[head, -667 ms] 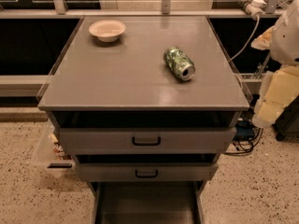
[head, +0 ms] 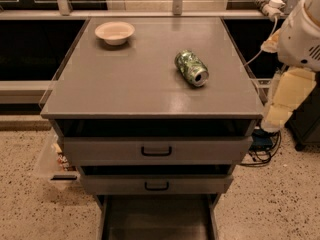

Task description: Place green can into bottom drawer

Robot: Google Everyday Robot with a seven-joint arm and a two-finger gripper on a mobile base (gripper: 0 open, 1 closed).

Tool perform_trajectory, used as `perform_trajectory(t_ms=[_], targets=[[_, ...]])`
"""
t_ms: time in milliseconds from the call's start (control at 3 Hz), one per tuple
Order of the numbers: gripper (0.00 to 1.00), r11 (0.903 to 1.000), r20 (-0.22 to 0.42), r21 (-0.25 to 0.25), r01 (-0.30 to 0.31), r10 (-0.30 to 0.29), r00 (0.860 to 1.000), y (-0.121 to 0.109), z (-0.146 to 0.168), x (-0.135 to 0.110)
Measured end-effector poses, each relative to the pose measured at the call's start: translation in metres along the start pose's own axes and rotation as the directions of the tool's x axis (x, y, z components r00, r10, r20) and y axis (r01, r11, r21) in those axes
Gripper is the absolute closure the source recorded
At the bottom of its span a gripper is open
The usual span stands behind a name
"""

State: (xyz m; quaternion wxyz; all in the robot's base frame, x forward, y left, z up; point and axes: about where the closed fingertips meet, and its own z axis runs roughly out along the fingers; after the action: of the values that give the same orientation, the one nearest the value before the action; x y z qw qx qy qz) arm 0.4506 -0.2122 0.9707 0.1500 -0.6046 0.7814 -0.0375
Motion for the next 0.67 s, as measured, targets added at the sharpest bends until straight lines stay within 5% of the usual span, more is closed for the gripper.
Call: perform_trajectory(t_ms=[667], targets=[[0.0,0.995,0.103,-0.097,-0.024,0.034,0.994,-0.079,0.078,-0.061]])
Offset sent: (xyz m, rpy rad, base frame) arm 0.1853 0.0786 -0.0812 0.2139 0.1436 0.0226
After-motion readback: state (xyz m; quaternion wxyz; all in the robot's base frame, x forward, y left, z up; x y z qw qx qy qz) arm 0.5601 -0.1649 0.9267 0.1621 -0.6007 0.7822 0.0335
